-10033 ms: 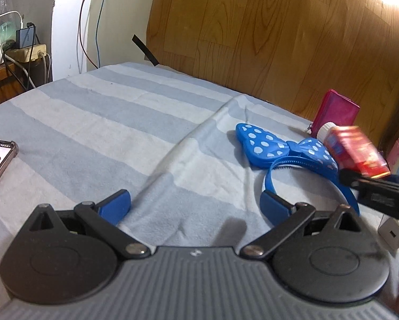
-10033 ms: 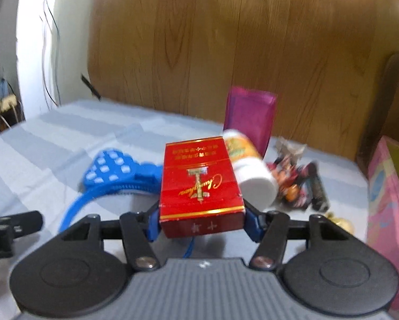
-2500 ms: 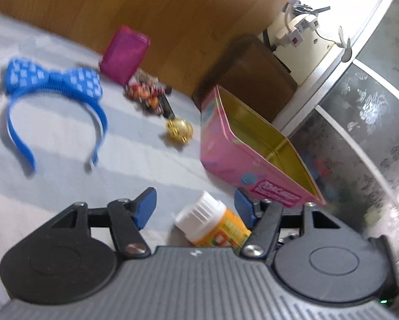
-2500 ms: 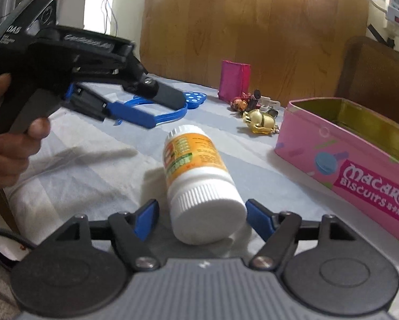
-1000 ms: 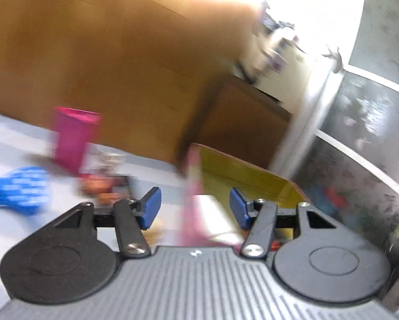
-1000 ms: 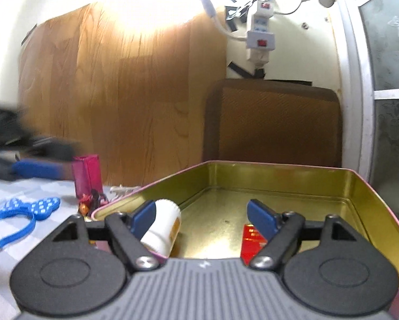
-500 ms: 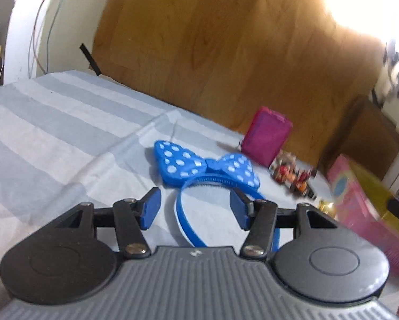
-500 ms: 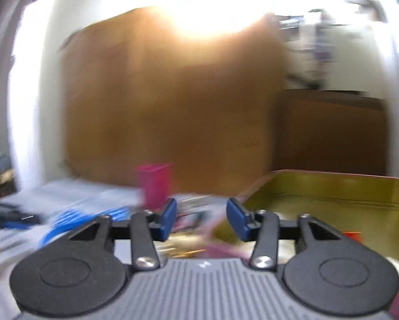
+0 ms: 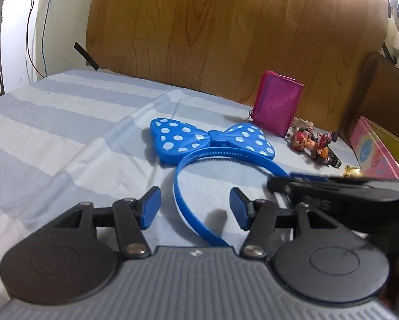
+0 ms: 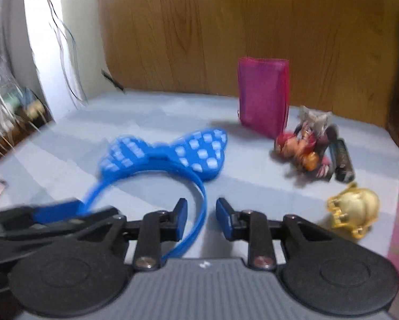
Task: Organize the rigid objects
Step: 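Grasp the blue polka-dot headband band with both tools, then carry the headband into the pink tin and open both tools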
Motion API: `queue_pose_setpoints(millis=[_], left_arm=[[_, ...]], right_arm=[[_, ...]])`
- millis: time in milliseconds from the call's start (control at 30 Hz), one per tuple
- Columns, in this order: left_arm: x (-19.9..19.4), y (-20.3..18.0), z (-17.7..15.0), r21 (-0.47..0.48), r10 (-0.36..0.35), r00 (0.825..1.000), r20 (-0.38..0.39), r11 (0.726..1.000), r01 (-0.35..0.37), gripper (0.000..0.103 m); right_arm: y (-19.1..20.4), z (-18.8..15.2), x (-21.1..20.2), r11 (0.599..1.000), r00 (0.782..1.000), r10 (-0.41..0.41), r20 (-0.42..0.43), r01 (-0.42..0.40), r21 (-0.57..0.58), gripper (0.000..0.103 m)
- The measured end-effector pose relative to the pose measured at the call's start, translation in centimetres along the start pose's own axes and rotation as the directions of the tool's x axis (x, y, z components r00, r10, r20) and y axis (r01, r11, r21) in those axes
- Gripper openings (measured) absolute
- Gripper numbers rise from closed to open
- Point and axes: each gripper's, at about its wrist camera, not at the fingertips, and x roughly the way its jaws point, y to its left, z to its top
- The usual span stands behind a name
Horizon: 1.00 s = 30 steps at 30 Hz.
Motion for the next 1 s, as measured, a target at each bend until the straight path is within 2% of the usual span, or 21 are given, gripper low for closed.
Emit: queue_pose_setpoints(millis=[33, 67, 100, 133, 167, 233, 367, 533, 667, 767, 867, 1000], left_arm=[[0.0, -0.1, 0.0, 0.002, 0.001, 1.000, 0.000, 1.000, -0.001, 0.059], [-0.1, -0.1, -0.1, 0.005, 0.001, 1.000, 0.001, 1.000, -0.001, 0.059], [-0.1, -0.1, -0.1, 0.006, -0.004, 1.000, 0.002, 1.000, 0.004, 0.049], [0.0, -0.2, -0.1, 0.014, -0.007, 1.000, 0.002, 1.000, 0.007, 0.037], [-0.1, -0.2, -0.2, 0.020, 0.001, 1.000, 0.004, 1.000, -0.001, 0.032], [-0.1, -0.1, -0.2, 0.022, -0.021, 1.000, -0.001, 1.000, 0.021, 0.013], [-0.8, -0.9, -0.6, 0.070, -0.083, 0.997, -0.002, 0.994, 0.083, 0.010], [-2.7, -3.6, -2.4, 0.145, -0.128, 0.991, -0.022, 0.981, 0.130, 0.010], [-4.1, -4.9, -3.7, 0.159, -0.199, 0.979, -0.050, 0.966, 0.204, 0.010], [-4.9, -6.1, -4.6, 0.201, -0.216, 0.976, -0.042, 0.955, 0.220, 0.010], [-5.8, -6.3, -5.2, 0.208, -0.202, 0.979, -0.005, 0.958, 0.198, 0.010], [-7.4, -6.0, -5.1, 0.159, -0.213, 0.975, 0.062, 0.967, 0.201, 0.010]], right_arm=[[0.3, 0.1, 0.3, 0.999, 1.000, -0.025, 0.001, 0.025, -0.024, 0.026], [0.5, 0.1, 0.4, 0.999, 1.000, -0.031, -0.002, 0.031, -0.031, 0.022], [0.8, -0.1, 0.3, 0.999, 1.000, -0.022, 0.001, 0.022, -0.043, 0.011], [1.1, -0.4, 0.1, 0.998, 1.000, -0.025, 0.007, 0.026, -0.065, 0.011], [1.4, -0.8, -0.2, 0.996, 0.999, -0.047, 0.011, 0.048, -0.082, 0.011], [1.3, -1.3, -1.2, 0.993, 0.997, -0.080, 0.015, 0.080, -0.082, 0.011], [-0.8, -2.5, -3.6, 0.997, 0.997, -0.079, 0.011, 0.079, 0.000, 0.012], [-1.0, -5.3, -7.4, 0.993, 0.992, -0.121, 0.035, 0.121, -0.003, 0.015], [-2.1, -7.5, -10.8, 0.990, 0.989, -0.141, 0.053, 0.140, 0.018, 0.016], [-3.4, -8.6, -12.6, 0.989, 0.989, -0.140, 0.055, 0.136, 0.063, 0.017], [-3.6, -8.8, -13.2, 0.987, 0.987, -0.146, 0.068, 0.141, 0.073, 0.016], [-2.2, -8.9, -14.6, 0.984, 0.970, -0.175, 0.171, 0.170, 0.042, 0.015]])
